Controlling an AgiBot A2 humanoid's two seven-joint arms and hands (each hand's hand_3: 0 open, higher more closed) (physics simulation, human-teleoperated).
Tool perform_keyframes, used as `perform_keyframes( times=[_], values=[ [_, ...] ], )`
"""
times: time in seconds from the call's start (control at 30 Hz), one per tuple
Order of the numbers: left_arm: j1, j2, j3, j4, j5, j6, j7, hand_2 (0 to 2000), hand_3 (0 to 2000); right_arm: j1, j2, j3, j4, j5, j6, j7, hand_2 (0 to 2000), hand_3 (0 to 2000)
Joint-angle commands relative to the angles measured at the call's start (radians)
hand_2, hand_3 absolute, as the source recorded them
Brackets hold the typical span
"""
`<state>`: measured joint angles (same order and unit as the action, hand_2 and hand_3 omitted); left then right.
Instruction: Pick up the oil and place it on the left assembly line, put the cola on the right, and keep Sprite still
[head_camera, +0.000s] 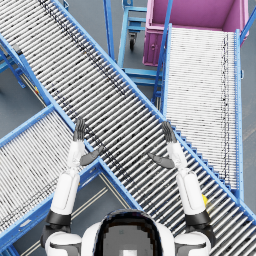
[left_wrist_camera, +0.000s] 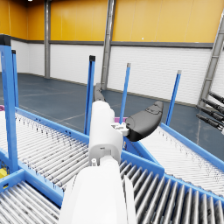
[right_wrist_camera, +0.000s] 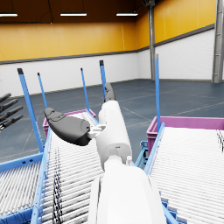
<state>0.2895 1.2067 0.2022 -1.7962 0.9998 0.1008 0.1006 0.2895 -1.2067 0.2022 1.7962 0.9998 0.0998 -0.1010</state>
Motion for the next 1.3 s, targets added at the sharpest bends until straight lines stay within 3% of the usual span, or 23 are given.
perform_keyframes(
  times=[0.03, 0.27, 0.33, 0.47, 0.77, 0.97, 1.3],
  values=[
    [0.0, 0.0, 0.0, 0.0, 0.0, 0.0, 0.0, 0, 0, 0.0, 0.0, 0.0, 0.0, 0.0, 0.0, 0.0, 0, 0],
    [0.002, 0.001, 0.03, 0.017, 0.0, 0.0, 0.0, 0, 0, 0.002, -0.001, 0.03, -0.017, 0.0, 0.0, 0.0, 0, 0],
    [0.023, 0.02, 0.024, 0.02, 0.0, -0.049, -0.049, 0, 0, 0.007, -0.011, 0.036, -0.006, 0.0, -0.048, 0.049, 0, 0],
    [0.049, 0.046, -0.027, -0.027, 0.0, -0.087, -0.087, 0, 0, 0.065, -0.059, 0.003, 0.038, 0.0, -0.086, 0.087, 0, 0],
    [0.082, 0.074, -0.201, -0.093, 0.0, -0.1, -0.1, 0, 0, 0.098, -0.097, -0.095, 0.1, 0.0, -0.099, 0.1, 0, 0],
    [0.091, 0.084, -0.244, -0.089, 0.232, -0.101, -0.101, 0, 0, 0.115, -0.115, -0.133, 0.105, 0.232, -0.1, 0.101, 0, 0],
    [0.093, 0.097, -0.283, -0.094, 0.288, -0.101, -0.101, 0, 0, 0.121, -0.133, -0.183, 0.109, 0.288, -0.1, 0.101, 0, 0]
  ],
)
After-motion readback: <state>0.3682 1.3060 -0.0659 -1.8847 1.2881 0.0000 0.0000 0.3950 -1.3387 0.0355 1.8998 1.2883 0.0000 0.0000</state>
